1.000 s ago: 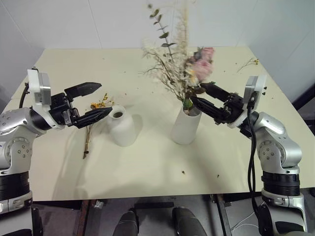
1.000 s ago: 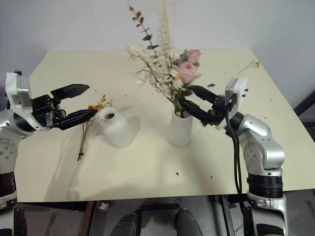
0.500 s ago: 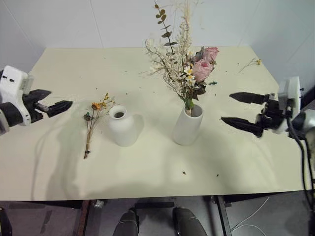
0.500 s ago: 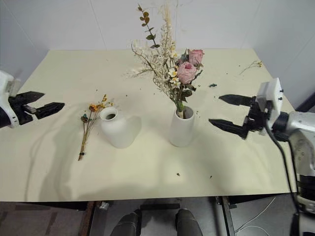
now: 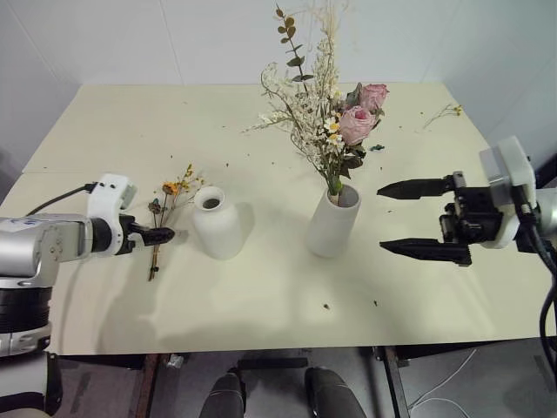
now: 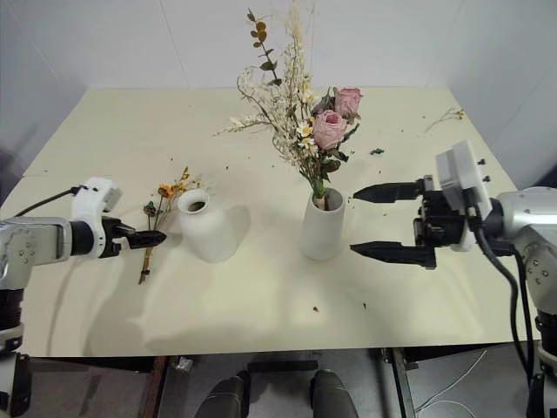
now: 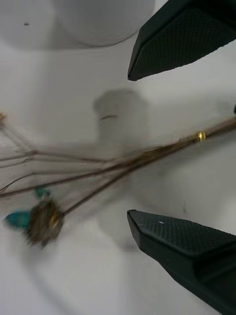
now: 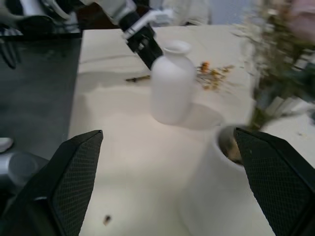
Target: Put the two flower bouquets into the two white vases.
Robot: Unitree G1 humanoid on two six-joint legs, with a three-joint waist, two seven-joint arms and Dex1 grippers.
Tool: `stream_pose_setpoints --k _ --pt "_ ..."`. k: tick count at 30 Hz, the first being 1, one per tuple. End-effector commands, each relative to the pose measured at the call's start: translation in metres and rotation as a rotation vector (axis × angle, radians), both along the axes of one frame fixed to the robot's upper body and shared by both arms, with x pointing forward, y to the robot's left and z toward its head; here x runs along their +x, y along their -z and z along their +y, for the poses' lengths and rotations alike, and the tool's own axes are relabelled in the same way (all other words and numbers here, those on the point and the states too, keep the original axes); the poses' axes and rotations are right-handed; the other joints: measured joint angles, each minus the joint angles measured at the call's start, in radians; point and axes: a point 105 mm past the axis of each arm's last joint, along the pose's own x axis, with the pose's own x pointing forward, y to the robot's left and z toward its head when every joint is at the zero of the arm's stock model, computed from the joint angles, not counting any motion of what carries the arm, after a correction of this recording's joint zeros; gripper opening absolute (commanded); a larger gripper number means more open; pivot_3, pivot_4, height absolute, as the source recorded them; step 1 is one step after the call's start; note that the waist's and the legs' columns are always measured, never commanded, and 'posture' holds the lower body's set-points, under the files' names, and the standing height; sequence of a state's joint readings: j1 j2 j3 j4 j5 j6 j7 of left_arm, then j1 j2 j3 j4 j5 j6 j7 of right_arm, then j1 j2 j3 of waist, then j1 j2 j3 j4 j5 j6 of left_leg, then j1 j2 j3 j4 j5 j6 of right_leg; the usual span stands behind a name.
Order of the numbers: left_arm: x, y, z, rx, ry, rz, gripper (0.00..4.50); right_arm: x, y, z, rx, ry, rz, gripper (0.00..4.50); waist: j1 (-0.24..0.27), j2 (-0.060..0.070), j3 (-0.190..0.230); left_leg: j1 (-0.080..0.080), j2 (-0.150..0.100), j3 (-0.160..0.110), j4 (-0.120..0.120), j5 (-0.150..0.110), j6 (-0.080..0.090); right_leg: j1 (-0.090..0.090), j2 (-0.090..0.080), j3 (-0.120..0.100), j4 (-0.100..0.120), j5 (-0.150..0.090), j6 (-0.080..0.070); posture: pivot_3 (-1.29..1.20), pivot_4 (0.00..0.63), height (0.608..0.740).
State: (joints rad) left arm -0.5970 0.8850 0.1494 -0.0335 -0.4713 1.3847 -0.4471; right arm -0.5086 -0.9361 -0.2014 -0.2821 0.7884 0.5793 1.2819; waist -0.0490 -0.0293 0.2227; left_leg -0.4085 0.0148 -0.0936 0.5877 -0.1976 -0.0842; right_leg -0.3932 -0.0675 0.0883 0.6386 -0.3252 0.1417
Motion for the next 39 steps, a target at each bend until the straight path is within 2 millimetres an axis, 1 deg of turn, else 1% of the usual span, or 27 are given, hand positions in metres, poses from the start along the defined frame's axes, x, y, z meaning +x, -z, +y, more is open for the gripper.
stream_pose_setpoints --k 1,4,6,8,10,13,21,23,25,27,29,31,33,35,36,37,39 --pt "0.002 -0.001 -0.008 0.013 0.013 0.004 4.50 -0.009 -0.008 0.008 0.012 -0.039 -0.044 4.48 0.002 0.000 0.000 0.000 0.000 0.000 0.000 0.000 0.000 0.000 0.000 0.000 0.000 0.000 0.000 0.00 0.150 0.740" --pt "0.000 0.010 -0.010 0.018 0.020 0.048 4.50 -0.011 -0.006 0.011 0.022 -0.051 -0.036 4.48 0.003 0.000 0.000 0.000 0.000 0.000 0.001 0.000 0.000 0.000 0.000 0.000 0.000 0.000 0.000 0.00 0.150 0.740" --pt "-0.001 0.013 -0.007 0.032 0.022 0.062 4.50 -0.013 -0.006 0.013 0.026 -0.068 -0.049 4.48 0.004 0.000 0.000 0.000 0.000 0.000 0.001 0.000 0.000 0.001 0.000 0.000 0.000 0.000 0.000 0.00 0.150 0.740" --pt "0.000 0.013 -0.004 0.040 0.016 0.057 4.11 -0.014 -0.006 0.015 0.027 -0.074 -0.067 4.50 0.004 0.000 0.000 0.000 0.000 0.000 0.001 0.000 0.000 0.001 0.000 0.000 0.001 0.000 0.000 0.00 0.150 0.740" --pt "0.000 0.014 -0.001 0.046 0.013 0.060 3.58 -0.014 -0.007 0.015 0.039 -0.075 -0.097 4.50 0.004 0.000 0.000 0.000 0.000 0.000 0.002 0.000 0.000 0.001 0.000 0.000 0.001 0.000 0.000 0.00 0.150 0.740" --pt "0.000 0.017 0.003 0.052 0.005 0.066 2.58 -0.012 -0.007 0.013 0.068 -0.068 -0.139 4.50 0.006 0.000 0.000 0.000 0.000 0.000 0.002 0.000 0.000 0.001 0.000 0.000 0.001 0.000 0.000 0.00 0.150 0.740" --pt "-0.001 0.021 0.009 0.055 -0.019 0.059 0.05 -0.007 -0.004 0.012 0.083 -0.065 -0.124 4.50 0.014 0.000 0.000 0.000 0.000 0.000 0.002 0.000 0.000 0.001 0.000 0.000 0.000 0.000 0.000 0.00 0.150 0.740" --pt "0.001 0.018 0.011 0.053 -0.035 0.043 0.02 -0.005 -0.005 0.012 0.094 -0.057 -0.125 4.50 0.016 0.000 0.000 0.000 0.000 0.000 0.002 0.000 0.000 0.001 0.000 0.000 0.001 0.000 0.000 0.00 0.150 0.740" --pt "0.011 0.006 0.017 0.054 -0.079 -0.042 0.02 -0.004 -0.006 0.012 0.105 -0.057 -0.112 4.50 0.017 0.000 0.000 0.001 0.000 0.000 0.002 0.000 0.000 0.001 0.000 0.000 0.001 0.000 0.000 0.00 0.150 0.740" --pt "0.021 -0.012 0.020 0.015 -0.128 -0.151 0.02 -0.001 -0.009 0.013 0.123 -0.050 -0.111 4.50 0.019 0.000 0.000 0.001 0.000 0.000 0.003 0.000 0.000 0.001 0.000 0.000 0.001 0.000 0.000 0.00 0.150 0.740" --pt "0.029 -0.032 0.015 -0.066 -0.112 -0.291 0.02 0.001 -0.010 0.012 0.131 -0.040 -0.110 4.50 0.020 -0.001 0.000 0.000 0.000 0.000 0.004 0.000 0.000 0.001 0.000 0.000 0.003 0.001 0.000 0.00 0.150 0.740" --pt "0.033 -0.050 0.014 -0.118 -0.086 -0.425 0.02 0.003 -0.010 0.010 0.135 -0.028 -0.104 4.50 0.022 -0.001 -0.001 0.000 0.000 0.000 0.004 0.000 0.000 0.001 0.000 0.000 0.003 0.001 0.000 0.00 0.150 0.740" --pt "0.032 -0.071 0.013 -0.161 -0.035 -0.599 0.02 0.006 -0.011 0.006 0.147 -0.007 -0.101 4.50 0.021 -0.001 -0.001 0.000 0.000 0.000 0.004 0.000 0.000 0.001 -0.001 0.000 0.002 0.001 0.001 0.00 0.150 0.740" --pt "0.025 -0.090 0.008 -0.221 0.025 -0.763 0.02 0.010 -0.011 0.002 0.158 0.023 -0.107 4.50 0.020 -0.001 -0.001 0.000 0.000 0.001 0.004 0.000 -0.001 0.001 -0.001 0.000 0.001 0.001 0.001 0.00 0.150 0.740" --pt "0.023 -0.095 0.006 -0.239 0.046 -0.810 0.02 0.012 -0.011 0.000 0.162 0.033 -0.109 4.50 0.021 -0.001 -0.001 0.000 0.000 0.001 0.004 0.000 -0.001 0.001 -0.001 0.000 0.001 0.001 0.001 0.00 0.150 0.740" --pt "0.017 -0.105 -0.002 -0.299 0.104 -0.876 0.02 0.013 -0.013 -0.002 0.182 0.048 -0.125 4.50 0.022 -0.001 -0.001 0.000 0.000 0.001 0.004 0.000 -0.001 0.001 -0.001 0.000 0.001 0.001 0.001 0.00 0.150 0.740" --pt "0.009 -0.118 -0.010 -0.388 0.175 -0.970 0.02 0.015 -0.015 -0.006 0.216 0.066 -0.140 4.50 0.022 -0.001 -0.001 0.000 0.000 0.001 0.004 0.000 -0.001 0.001 -0.001 0.000 0.001 0.001 0.001 0.00 0.150 0.740"
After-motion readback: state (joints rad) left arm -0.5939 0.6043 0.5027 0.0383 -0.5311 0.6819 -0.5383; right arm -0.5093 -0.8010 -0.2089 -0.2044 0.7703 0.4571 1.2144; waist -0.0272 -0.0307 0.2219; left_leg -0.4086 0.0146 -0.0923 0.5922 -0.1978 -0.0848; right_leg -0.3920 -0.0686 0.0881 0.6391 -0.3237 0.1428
